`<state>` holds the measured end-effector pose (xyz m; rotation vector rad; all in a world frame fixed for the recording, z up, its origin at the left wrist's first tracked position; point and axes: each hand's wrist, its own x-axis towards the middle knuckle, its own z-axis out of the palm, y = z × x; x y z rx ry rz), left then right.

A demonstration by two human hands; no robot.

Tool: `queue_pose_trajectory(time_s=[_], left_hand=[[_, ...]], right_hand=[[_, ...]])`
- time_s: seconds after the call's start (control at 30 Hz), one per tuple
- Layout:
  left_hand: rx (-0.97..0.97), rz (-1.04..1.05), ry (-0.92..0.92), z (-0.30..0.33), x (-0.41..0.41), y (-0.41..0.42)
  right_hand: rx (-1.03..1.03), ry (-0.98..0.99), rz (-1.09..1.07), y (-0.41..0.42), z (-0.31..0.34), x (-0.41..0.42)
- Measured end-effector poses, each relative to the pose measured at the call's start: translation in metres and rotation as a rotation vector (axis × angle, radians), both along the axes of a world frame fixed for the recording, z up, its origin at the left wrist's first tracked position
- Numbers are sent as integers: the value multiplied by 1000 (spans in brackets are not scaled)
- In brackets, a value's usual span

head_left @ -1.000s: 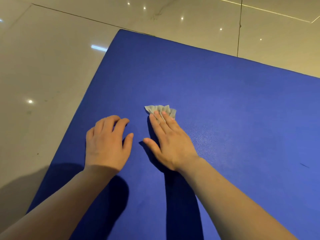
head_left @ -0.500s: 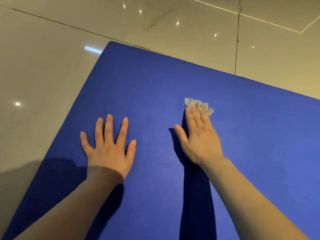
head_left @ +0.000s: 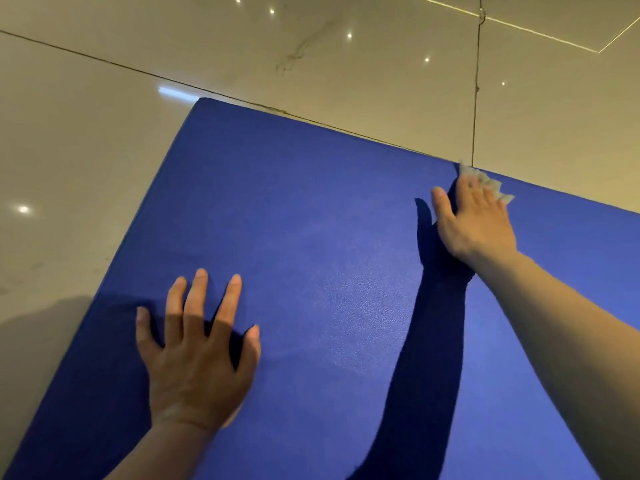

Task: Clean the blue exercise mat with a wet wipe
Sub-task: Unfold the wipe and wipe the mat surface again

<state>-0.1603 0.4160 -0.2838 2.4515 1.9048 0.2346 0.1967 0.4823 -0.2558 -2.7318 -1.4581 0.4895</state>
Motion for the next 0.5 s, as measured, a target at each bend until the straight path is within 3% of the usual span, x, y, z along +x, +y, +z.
queue_pose_trajectory(time_s=[0.07, 0.2, 0.33, 0.4, 0.5], left_hand=[[4, -1, 13, 0, -1, -1], [1, 9, 6, 1, -2, 2], [18, 27, -10, 2, 2, 2], [29, 26, -16, 1, 1, 3], [53, 18, -8, -1, 2, 1]], right_hand=[[-2, -20, 37, 16, -4, -25], [202, 124, 439, 46, -7, -115], [124, 202, 572, 66, -4, -128], [146, 148, 452, 62, -5, -89], [146, 110, 71, 37, -1, -11]])
